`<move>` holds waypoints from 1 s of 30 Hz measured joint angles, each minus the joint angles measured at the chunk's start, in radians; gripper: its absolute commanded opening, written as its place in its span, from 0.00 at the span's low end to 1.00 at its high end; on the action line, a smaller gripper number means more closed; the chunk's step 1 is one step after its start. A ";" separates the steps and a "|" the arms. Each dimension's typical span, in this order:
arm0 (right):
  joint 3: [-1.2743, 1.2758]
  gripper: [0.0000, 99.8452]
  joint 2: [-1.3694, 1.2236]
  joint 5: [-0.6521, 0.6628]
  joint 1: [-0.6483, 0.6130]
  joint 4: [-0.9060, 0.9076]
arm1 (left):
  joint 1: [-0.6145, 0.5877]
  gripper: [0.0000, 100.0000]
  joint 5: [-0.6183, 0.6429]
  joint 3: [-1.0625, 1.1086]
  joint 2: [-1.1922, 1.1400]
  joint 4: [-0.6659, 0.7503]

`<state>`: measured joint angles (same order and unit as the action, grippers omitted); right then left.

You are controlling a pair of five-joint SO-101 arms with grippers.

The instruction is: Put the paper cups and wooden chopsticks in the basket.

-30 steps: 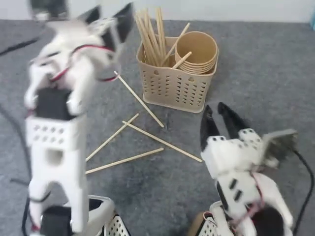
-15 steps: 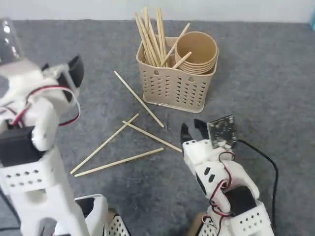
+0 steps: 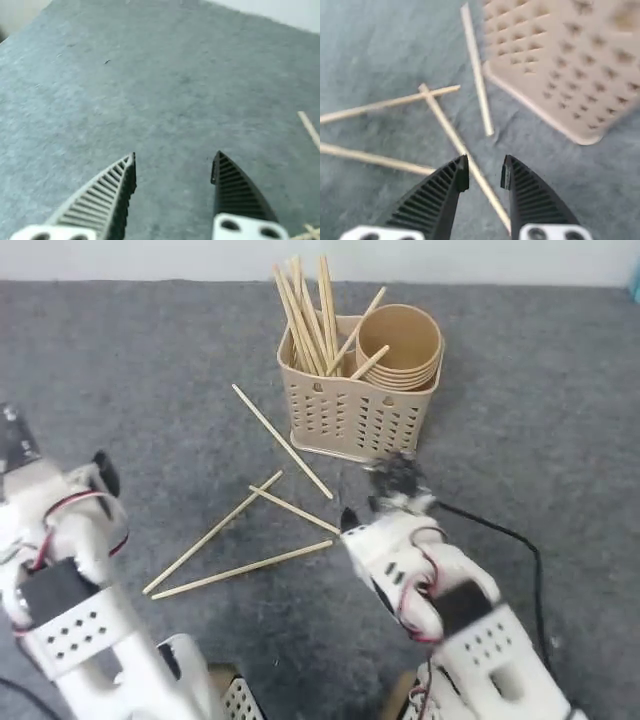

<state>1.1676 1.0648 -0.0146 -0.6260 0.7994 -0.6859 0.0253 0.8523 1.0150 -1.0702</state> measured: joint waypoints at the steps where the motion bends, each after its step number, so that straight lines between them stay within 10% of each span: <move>1: -0.034 0.12 -0.060 0.006 -0.015 0.000 | -0.026 0.24 -0.006 0.025 0.000 0.021; 17: -0.393 0.12 -0.933 0.350 -0.213 -0.118 | -0.334 0.24 -0.012 -0.230 -0.612 0.173; 30: -0.430 0.12 -0.984 0.450 -0.330 -0.124 | -0.423 0.24 -0.015 -0.482 -1.003 0.189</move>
<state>0.7380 0.0813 0.4350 -0.9559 0.6751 -1.1093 0.0100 0.3705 0.0115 -0.8815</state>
